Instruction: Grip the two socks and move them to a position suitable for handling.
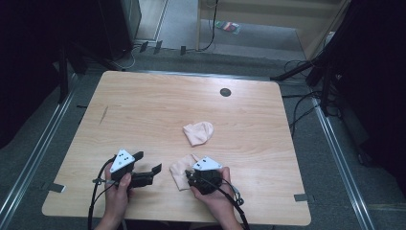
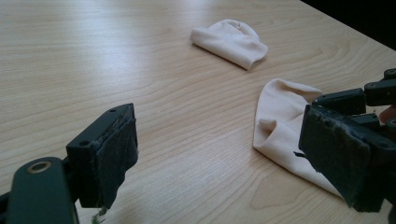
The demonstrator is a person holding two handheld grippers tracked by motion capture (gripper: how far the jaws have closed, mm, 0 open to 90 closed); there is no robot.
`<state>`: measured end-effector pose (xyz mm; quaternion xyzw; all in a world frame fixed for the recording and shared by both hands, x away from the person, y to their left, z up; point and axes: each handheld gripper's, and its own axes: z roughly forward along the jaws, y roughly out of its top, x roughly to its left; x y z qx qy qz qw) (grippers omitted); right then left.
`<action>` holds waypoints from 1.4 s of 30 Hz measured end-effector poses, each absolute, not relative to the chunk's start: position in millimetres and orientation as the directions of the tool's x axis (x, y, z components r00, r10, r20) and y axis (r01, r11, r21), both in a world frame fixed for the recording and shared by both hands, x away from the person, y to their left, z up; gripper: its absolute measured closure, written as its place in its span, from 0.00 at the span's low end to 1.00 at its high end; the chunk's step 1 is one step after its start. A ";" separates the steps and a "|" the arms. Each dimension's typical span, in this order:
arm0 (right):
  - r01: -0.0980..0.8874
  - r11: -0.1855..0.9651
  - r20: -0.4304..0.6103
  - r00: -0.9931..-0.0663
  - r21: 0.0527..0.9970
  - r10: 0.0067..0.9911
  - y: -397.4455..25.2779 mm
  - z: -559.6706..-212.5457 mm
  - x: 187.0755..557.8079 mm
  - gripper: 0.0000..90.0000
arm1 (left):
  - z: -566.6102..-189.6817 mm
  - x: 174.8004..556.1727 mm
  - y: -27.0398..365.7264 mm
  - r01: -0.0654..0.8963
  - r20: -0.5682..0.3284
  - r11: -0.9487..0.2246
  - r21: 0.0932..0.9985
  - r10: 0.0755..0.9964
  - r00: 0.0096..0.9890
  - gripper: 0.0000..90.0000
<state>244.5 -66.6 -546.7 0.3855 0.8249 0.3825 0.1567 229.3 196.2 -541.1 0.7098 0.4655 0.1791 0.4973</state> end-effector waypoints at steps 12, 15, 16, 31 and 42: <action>0.449 0.448 -0.037 -0.673 0.773 0.739 -57.6 -542.3 232.7 0.94 | -542.1 230.3 196.6 0.488 -0.204 -0.080 0.869 0.841 0.501 0.13; 0.462 0.409 0.020 -0.682 0.787 0.731 -61.5 -536.2 234.5 0.95 | -541.5 230.1 195.7 0.486 -0.207 -0.080 0.870 0.837 0.507 0.13; 0.468 0.390 0.040 -0.679 0.794 0.733 -63.0 -532.3 234.8 0.95 | -541.3 230.0 195.3 0.487 -0.207 -0.081 0.870 0.836 0.509 0.13; 0.455 0.190 0.183 -0.656 0.870 0.733 -81.0 -468.5 239.7 0.95 | -546.1 222.9 140.0 0.569 -0.332 -0.128 0.813 0.701 0.631 0.09; 0.434 0.109 0.250 -0.686 0.894 0.684 -84.4 -441.7 229.2 0.95 | -545.4 240.0 119.4 0.591 -0.223 -0.194 0.783 0.799 0.558 0.55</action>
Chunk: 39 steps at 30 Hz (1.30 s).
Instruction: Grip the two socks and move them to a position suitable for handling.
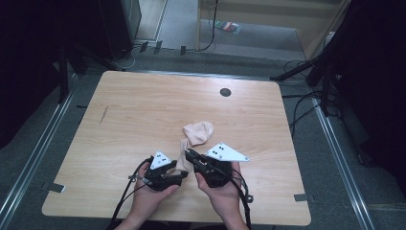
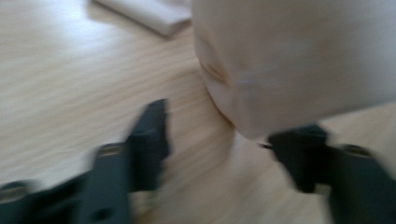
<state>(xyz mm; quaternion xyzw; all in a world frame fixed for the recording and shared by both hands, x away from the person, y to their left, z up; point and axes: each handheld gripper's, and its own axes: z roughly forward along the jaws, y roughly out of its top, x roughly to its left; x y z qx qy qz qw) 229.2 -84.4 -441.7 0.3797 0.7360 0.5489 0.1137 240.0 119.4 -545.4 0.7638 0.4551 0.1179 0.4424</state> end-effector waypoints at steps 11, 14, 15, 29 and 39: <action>0.536 0.082 0.314 -0.604 0.840 0.733 -108.3 -472.4 244.9 0.96 | -526.2 216.8 180.2 0.442 0.042 -0.319 0.838 0.846 0.531 1.00; 0.582 0.078 0.341 -0.574 0.810 0.744 -114.3 -486.4 249.8 0.96 | -531.5 215.9 177.2 0.460 -0.002 -0.306 0.834 0.831 0.556 1.00; 0.583 0.078 0.339 -0.571 0.809 0.748 -116.4 -488.6 251.0 0.96 | -533.8 216.7 175.4 0.466 -0.009 -0.308 0.829 0.827 0.562 1.00; 0.680 0.190 0.296 -0.531 0.709 0.794 -128.8 -524.4 260.6 0.96 | -545.5 214.5 167.8 0.494 -0.009 -0.473 0.729 0.716 0.698 1.00; 0.676 0.175 0.274 -0.502 0.716 0.820 -143.9 -525.8 266.5 0.73 | -538.4 229.4 190.4 0.512 -0.226 -0.246 0.823 0.685 0.692 0.52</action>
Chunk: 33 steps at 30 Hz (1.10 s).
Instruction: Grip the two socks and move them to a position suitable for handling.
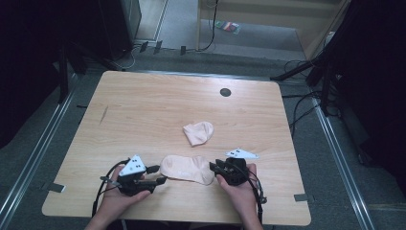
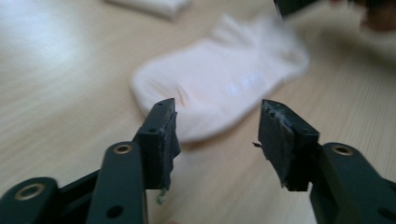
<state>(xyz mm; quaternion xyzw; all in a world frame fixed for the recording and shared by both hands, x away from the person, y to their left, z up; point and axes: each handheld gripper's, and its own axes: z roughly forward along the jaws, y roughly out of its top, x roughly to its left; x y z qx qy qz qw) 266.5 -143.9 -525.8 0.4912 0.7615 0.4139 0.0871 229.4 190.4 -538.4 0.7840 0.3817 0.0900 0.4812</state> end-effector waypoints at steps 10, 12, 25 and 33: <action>0.676 0.227 0.220 -0.508 0.701 0.833 -133.4 -534.2 265.1 0.61 | -551.4 260.9 173.0 0.610 -0.222 -0.216 0.762 0.798 0.560 0.73; 0.660 0.278 0.158 -0.521 0.698 0.839 -127.4 -537.3 262.8 0.66 | -552.1 259.7 172.4 0.615 -0.210 -0.230 0.754 0.803 0.558 0.85; 0.671 0.353 0.134 -0.560 0.651 0.818 -124.7 -536.1 254.7 0.97 | -548.8 228.7 193.9 0.623 -0.232 -0.250 0.741 0.775 0.587 1.00; 0.631 0.281 0.194 -0.576 0.723 0.794 -129.0 -521.5 265.4 0.71 | -545.3 234.7 198.7 0.578 -0.284 -0.141 0.804 0.762 0.582 0.52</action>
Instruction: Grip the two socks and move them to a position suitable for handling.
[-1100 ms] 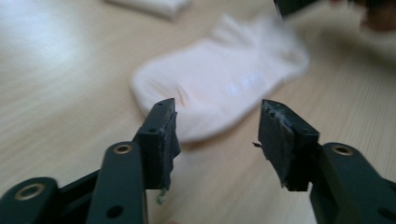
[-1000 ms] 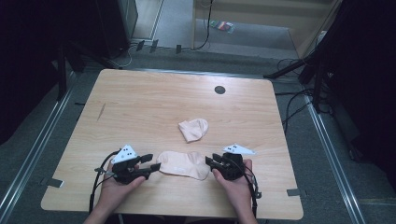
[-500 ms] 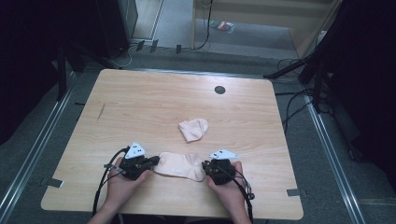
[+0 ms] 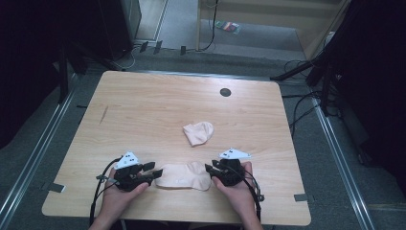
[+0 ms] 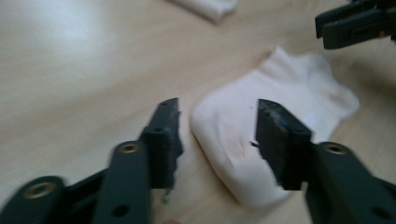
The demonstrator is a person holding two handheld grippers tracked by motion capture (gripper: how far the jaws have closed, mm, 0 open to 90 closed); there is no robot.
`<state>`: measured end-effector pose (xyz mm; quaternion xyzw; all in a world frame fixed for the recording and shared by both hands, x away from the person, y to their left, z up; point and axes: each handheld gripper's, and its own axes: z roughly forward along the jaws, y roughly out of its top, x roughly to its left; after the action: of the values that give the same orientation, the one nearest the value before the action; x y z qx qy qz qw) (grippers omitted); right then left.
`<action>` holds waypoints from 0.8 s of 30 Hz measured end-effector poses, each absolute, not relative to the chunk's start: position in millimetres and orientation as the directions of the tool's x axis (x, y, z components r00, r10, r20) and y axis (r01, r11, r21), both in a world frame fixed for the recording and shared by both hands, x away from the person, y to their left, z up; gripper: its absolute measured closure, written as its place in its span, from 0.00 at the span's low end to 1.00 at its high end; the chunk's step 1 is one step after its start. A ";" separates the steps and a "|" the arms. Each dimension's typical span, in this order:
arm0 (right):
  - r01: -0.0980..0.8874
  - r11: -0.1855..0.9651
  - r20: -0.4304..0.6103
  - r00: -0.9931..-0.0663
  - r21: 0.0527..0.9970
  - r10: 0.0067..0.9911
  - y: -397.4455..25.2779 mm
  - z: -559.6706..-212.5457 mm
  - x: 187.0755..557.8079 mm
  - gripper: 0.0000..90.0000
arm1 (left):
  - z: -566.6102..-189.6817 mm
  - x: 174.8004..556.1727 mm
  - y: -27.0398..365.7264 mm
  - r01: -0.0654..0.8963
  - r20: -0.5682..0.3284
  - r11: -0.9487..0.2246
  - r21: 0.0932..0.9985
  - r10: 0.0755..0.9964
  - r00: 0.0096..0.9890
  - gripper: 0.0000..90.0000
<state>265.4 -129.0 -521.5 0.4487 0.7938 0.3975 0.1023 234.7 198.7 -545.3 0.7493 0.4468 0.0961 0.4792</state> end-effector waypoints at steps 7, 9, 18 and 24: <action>0.521 0.270 0.107 -0.583 0.810 0.805 -109.4 -510.1 298.2 0.75 | -546.3 253.1 210.9 0.516 -0.260 -0.074 0.853 0.798 0.544 0.45; 0.515 0.265 0.099 -0.574 0.815 0.813 -104.9 -509.9 312.4 0.78 | -547.4 255.3 212.1 0.507 -0.249 -0.070 0.859 0.808 0.534 0.44; 0.557 0.251 0.126 -0.551 0.791 0.825 -93.4 -519.3 374.3 0.84 | -551.1 255.9 213.4 0.509 -0.268 -0.036 0.860 0.816 0.512 0.44; 0.579 0.244 0.132 -0.531 0.778 0.837 -88.0 -527.8 399.0 0.71 | -551.9 256.9 215.5 0.521 -0.288 -0.024 0.853 0.812 0.508 0.44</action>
<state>399.0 -88.0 -527.8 0.4582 0.7729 0.4097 0.1574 256.9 215.5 -551.9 0.7013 0.4753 0.1418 0.5119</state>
